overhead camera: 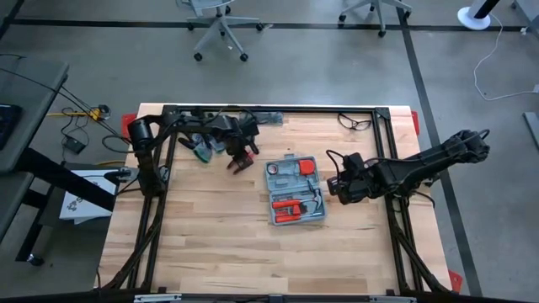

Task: Prefit tool cases
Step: Remove the pliers from the gray prefit tool case, then remove the electrical tape from the gray prefit tool case

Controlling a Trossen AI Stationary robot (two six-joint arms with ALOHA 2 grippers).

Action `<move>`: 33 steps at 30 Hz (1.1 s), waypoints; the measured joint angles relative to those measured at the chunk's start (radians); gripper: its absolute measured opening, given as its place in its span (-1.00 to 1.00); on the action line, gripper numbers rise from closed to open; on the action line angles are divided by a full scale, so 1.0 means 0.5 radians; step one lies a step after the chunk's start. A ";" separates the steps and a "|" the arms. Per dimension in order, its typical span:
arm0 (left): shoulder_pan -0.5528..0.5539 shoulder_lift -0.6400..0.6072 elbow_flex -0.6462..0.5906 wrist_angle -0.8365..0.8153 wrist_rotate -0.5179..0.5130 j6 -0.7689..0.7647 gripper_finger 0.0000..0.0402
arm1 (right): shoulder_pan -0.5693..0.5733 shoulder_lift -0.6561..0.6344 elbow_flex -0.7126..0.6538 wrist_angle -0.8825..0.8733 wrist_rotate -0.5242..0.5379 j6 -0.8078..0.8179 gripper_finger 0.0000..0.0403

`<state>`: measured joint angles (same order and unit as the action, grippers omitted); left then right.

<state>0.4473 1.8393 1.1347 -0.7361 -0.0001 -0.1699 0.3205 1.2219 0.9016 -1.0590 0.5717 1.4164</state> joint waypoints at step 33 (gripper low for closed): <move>-0.369 -0.848 0.008 0.569 0.037 -0.277 -0.21 | -0.427 0.139 0.000 1.209 -0.494 -0.854 -1.00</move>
<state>0.2626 1.4151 1.1389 -0.4517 0.0186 -0.3085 0.1069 1.2912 0.9016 -0.4547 0.3246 0.9892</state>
